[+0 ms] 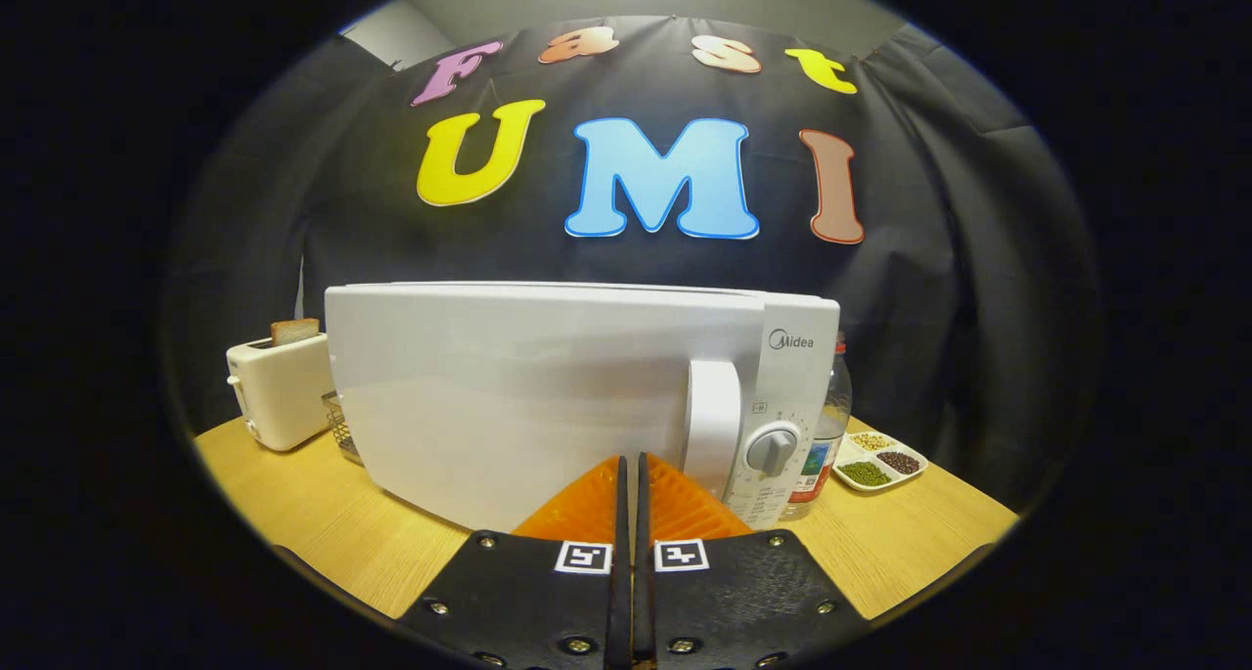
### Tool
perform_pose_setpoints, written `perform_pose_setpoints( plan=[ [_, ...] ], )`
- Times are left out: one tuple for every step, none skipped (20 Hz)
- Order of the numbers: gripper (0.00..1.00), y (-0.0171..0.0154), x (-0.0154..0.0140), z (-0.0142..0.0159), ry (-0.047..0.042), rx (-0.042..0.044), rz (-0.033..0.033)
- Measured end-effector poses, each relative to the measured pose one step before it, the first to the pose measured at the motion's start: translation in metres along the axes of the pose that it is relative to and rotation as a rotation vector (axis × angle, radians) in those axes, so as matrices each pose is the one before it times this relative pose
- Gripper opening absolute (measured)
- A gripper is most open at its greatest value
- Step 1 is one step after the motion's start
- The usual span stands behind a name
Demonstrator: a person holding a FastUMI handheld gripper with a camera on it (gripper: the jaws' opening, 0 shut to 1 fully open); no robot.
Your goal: Open the microwave, put the food inside, and close the microwave door.
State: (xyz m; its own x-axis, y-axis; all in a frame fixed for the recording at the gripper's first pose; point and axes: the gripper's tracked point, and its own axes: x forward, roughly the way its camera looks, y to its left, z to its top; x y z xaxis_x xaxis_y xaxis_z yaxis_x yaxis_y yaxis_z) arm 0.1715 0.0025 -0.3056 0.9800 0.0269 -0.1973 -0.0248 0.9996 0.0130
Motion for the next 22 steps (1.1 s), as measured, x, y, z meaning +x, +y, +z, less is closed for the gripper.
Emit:
perform_pose_setpoints(
  plan=[
    [0.02,-0.00108,0.00992,-0.00131,0.00886,-0.00022,-0.01237],
    [0.02,-0.00239,0.00917,-0.00053,0.00123,-0.00163,-0.02007],
    [0.02,-0.00254,0.00878,-0.00008,0.01039,-0.00210,-0.01344],
    [0.02,-0.00230,0.01251,-0.00237,0.00550,0.01734,-0.01320],
    [0.01,-0.00073,0.00056,0.00215,0.01040,0.03609,-0.01123],
    [0.02,0.00092,0.00041,0.00159,0.00223,-0.01084,-0.01398],
    [0.02,0.00119,-0.00350,-0.00224,-0.00258,-0.02265,-0.00614],
    [0.03,0.00114,0.00126,-0.00224,0.01240,-0.01050,0.00906],
    [0.02,0.00138,-0.00578,-0.00248,0.02932,0.02574,0.01737],
    [0.03,0.00100,-0.00536,0.00147,0.01640,0.03501,0.01513],
    [0.03,-0.00315,-0.00903,0.00543,-0.00288,0.02423,0.00605],
    [0.03,-0.00098,-0.00847,0.00528,-0.01066,-0.00121,0.00114],
    [0.02,0.00080,-0.00992,0.00525,-0.00934,-0.00937,0.00467],
    [0.03,0.00047,-0.01040,0.00538,-0.00652,-0.01029,0.00465],
    [0.03,-0.00085,-0.01152,0.00586,-0.00747,-0.00961,0.00170],
    [0.03,-0.00126,-0.01219,0.00698,-0.00670,-0.00283,-0.00313],
    [0.03,0.00011,-0.01255,0.00791,-0.00696,0.00715,0.00345],
    [0.02,0.00047,-0.01315,0.00791,-0.00378,0.00997,0.00278],
    [0.02,0.00193,-0.01474,0.00884,-0.00969,0.00752,0.00713],
    [0.02,0.00289,-0.01423,0.01097,-0.01259,-0.00144,0.00545],
    [0.03,0.00365,-0.01465,0.01082,-0.01663,-0.00366,0.01061],
    [0.02,0.00539,-0.01365,0.01213,-0.01813,-0.00692,0.01239]
  ],
)
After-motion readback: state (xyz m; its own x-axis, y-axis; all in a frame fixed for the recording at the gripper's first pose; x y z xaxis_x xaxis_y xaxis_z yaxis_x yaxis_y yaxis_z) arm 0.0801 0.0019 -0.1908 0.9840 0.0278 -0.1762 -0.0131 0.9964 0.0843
